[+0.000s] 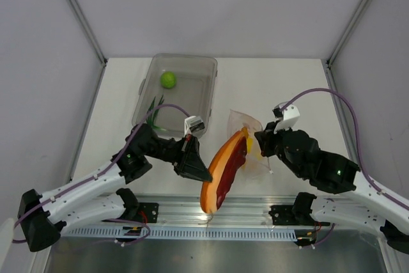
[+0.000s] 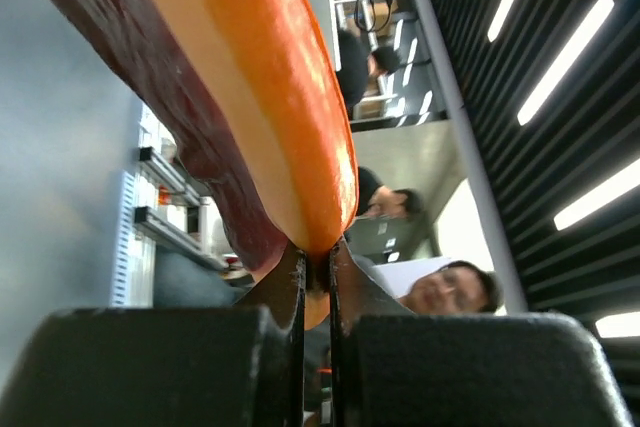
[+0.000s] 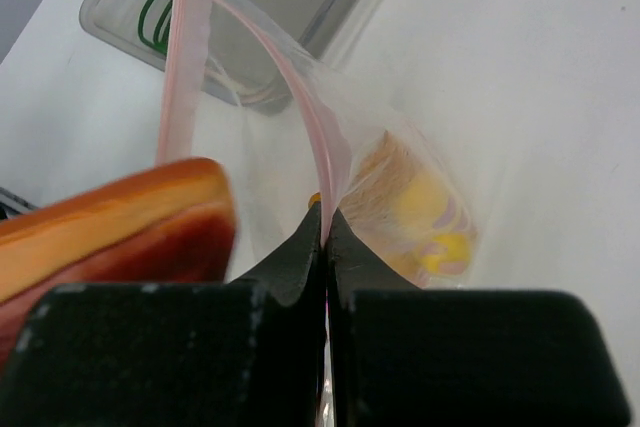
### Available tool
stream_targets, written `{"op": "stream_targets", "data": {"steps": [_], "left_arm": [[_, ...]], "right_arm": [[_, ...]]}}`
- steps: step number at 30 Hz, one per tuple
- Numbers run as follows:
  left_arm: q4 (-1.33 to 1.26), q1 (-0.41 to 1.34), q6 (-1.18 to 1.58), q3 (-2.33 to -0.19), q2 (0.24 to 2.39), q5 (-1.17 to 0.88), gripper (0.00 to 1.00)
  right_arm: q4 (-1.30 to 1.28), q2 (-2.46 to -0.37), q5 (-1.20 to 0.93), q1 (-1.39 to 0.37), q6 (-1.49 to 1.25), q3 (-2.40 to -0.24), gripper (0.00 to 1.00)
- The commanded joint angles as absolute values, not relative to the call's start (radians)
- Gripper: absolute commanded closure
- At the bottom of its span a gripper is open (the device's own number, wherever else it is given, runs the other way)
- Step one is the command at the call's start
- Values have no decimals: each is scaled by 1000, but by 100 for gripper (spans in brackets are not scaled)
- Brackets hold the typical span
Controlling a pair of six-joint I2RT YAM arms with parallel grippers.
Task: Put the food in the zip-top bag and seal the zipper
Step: Place the fake food in the zipper food storage bag.
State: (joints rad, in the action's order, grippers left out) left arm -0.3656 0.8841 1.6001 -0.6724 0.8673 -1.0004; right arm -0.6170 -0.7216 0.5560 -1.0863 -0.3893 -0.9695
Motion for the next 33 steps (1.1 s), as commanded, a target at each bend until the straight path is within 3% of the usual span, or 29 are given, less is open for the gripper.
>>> {"op": "stream_targets", "data": {"steps": [1,10,21,33], "left_arm": [[-601,891,1795,-617,891,-954,99],[-676,893,1940,-589,948,-842,99],[-713,893,2002,-560,980,-704,99],[-959,893,2126,-505,1196,-654,98]], "right_arm": [[-551,-716,526,-1107,-338,-1000,100],[-515,-724,479,-1198,-276,-982,100],[-476,-730,566,-1246,-369,-1005,100],[-494,-701,548,-1246,-439,-1011,100]]}}
